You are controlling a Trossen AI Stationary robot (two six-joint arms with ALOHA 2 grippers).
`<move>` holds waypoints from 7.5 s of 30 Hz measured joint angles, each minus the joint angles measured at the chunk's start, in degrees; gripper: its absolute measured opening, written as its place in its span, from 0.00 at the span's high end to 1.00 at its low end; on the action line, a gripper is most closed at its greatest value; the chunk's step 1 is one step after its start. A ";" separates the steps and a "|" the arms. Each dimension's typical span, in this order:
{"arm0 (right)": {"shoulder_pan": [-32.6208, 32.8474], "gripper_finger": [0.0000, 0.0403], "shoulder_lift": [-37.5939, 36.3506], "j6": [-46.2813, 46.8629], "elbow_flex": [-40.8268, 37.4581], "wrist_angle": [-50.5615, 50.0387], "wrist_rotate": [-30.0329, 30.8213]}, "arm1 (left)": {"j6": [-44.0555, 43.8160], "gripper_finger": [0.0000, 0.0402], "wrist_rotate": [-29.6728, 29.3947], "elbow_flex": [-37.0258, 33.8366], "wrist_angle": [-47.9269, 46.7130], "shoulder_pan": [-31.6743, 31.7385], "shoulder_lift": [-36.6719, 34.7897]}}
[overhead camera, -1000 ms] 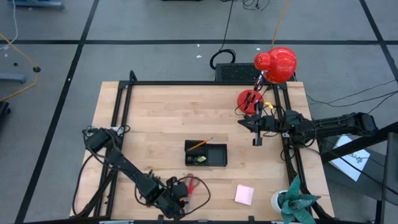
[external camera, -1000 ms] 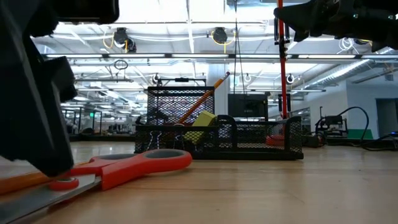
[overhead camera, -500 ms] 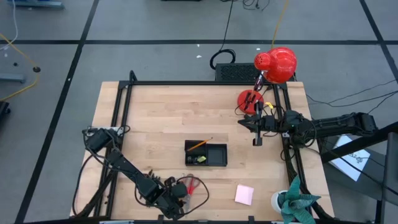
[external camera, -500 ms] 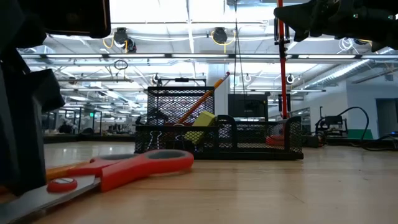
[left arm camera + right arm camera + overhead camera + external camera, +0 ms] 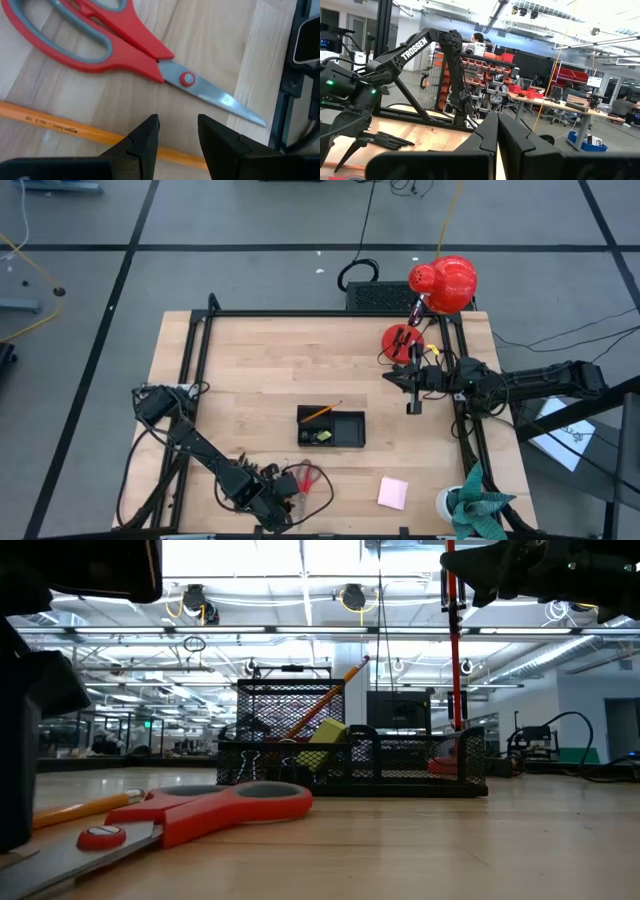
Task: Pick and place office supplies into organizer
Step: Put the orange pencil into the black desk organizer
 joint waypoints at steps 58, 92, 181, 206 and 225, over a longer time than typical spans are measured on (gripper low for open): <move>0.00 0.99 -0.02 -2.98 -0.02 -0.08 -0.17 | -46.55 0.63 -17.96 22.23 -30.35 -4.22 2.08; 0.01 0.99 -0.02 -5.99 -0.02 -2.61 -0.09 | -46.67 0.63 6.63 22.17 -46.66 7.73 2.27; 0.00 0.99 -0.02 -5.80 -0.02 -1.99 -0.20 | -34.10 0.63 5.28 3.30 -32.84 6.06 1.17; 0.01 0.99 0.00 -4.55 -0.02 -2.04 -0.20 | -34.23 0.96 -1.79 2.25 -30.65 3.51 1.32; 0.01 0.99 0.00 -4.52 -0.02 -2.04 -0.15 | -32.81 0.97 -11.20 4.35 -30.49 2.70 1.57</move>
